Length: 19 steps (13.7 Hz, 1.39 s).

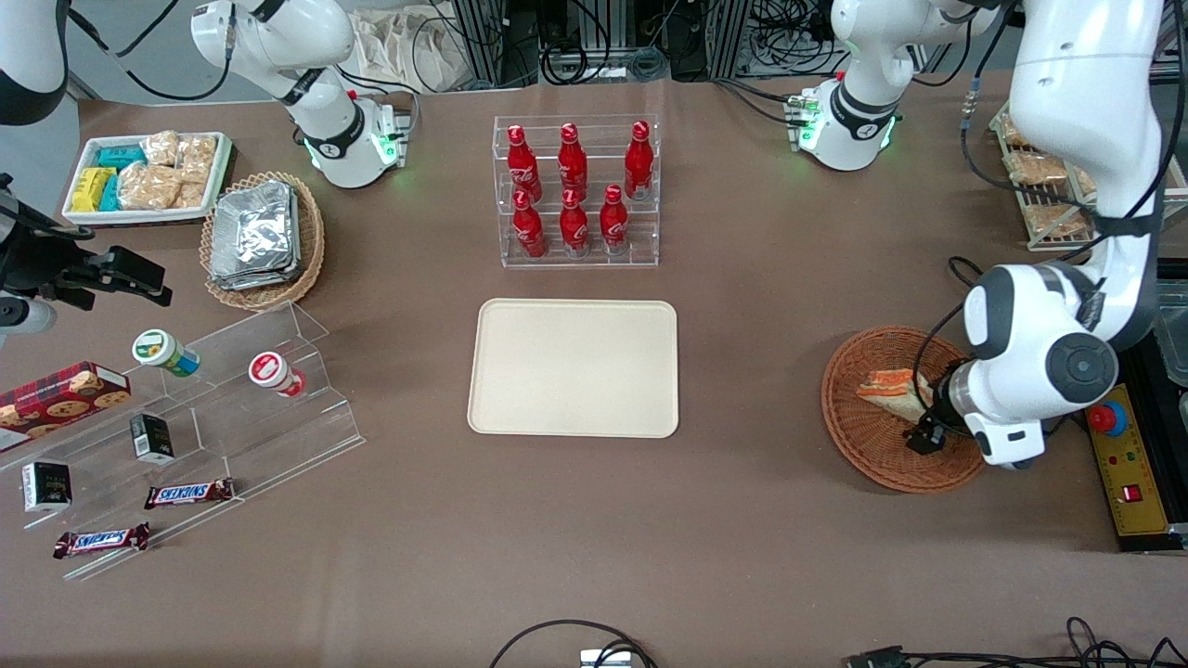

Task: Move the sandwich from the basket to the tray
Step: 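Close the left gripper on the sandwich wedge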

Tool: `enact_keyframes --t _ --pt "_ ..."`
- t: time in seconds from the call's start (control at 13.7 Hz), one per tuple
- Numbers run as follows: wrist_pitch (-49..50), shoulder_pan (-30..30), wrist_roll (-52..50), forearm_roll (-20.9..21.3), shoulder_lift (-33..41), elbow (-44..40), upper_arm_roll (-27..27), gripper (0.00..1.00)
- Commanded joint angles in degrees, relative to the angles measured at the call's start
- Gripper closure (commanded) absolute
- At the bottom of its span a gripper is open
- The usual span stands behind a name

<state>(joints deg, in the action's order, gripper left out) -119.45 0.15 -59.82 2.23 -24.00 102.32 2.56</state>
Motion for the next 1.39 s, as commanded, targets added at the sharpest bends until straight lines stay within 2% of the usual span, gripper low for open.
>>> enact_keyframes --t 0.0,0.29,0.51,0.8,1.32 --pt "9.55 -0.23 5.03 0.59 9.12 -1.76 -0.01 0.00" --pt "18.80 -0.23 5.95 -0.12 16.69 -5.02 -0.19 0.00" --pt "19.09 -0.23 0.51 1.02 17.50 -3.36 -0.19 0.00" --pt "4.70 -0.06 -3.90 1.03 13.03 4.71 -0.19 0.00" --pt "-6.40 0.38 -3.81 0.41 4.14 8.85 -0.19 0.00"
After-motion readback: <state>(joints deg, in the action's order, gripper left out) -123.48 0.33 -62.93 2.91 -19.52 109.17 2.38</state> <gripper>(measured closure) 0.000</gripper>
